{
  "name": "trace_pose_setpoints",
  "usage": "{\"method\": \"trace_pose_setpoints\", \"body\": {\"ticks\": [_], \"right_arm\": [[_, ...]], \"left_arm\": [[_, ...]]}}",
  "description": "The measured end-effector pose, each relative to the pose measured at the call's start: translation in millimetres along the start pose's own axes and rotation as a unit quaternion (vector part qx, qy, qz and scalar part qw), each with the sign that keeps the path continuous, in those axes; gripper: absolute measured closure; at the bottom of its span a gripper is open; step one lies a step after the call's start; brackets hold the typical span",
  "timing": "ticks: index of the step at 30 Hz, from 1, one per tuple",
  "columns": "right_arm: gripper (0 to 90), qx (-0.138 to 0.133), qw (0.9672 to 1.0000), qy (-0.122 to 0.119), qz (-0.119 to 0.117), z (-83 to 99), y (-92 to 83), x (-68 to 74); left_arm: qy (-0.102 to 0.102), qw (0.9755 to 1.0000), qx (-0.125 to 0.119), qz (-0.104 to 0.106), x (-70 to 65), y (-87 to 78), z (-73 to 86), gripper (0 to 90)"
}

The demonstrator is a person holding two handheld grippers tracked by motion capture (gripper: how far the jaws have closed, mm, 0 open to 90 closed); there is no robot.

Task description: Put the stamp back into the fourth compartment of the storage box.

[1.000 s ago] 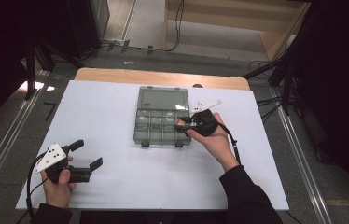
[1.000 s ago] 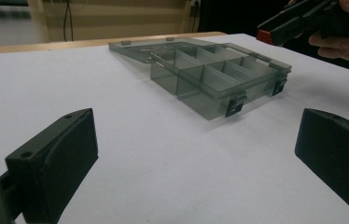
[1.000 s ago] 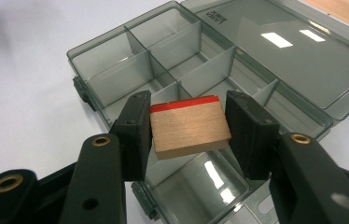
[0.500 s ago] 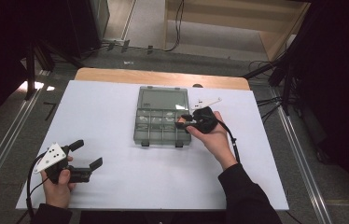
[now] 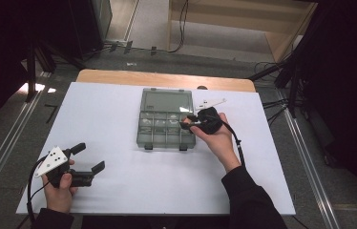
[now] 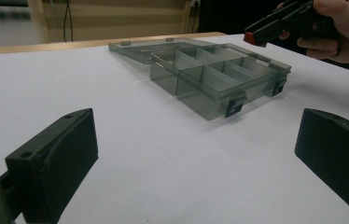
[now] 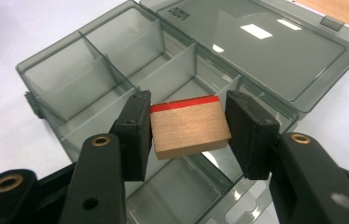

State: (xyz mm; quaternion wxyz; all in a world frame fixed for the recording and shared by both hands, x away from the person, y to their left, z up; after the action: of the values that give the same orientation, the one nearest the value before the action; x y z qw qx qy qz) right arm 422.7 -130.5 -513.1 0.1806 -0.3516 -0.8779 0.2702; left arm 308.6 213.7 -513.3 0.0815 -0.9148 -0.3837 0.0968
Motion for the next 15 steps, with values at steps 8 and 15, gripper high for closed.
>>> {"method": "trace_pose_setpoints", "body": {"ticks": [8,15], "right_arm": [[51.1,0.002,0.9999,0.011,0.012,0.0,4.0,-6.7],[51.1,0.006,0.9995,0.021,0.021,2.6,8.5,-12.2]], "left_arm": [[0.0,1.0,0.0,0.001,-0.1,0.0,0.0,0.0],[0.001,1.0,-0.001,0.001,-0.5,0.0,-0.1,0.0]]}}
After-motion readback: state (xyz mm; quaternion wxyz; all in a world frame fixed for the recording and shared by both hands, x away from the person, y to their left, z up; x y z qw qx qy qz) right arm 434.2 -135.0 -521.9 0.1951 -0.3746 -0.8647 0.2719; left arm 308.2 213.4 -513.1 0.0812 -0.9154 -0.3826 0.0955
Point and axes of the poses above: each handheld gripper's, and its own axes: y roughly forward along the jaws, z roughly out of its underside, x roughly to its left, the point moved 8 cm from there along y, roughly forward along the jaws, and after that the axes turned 4 degrees about -x, right-handed, at the moved point
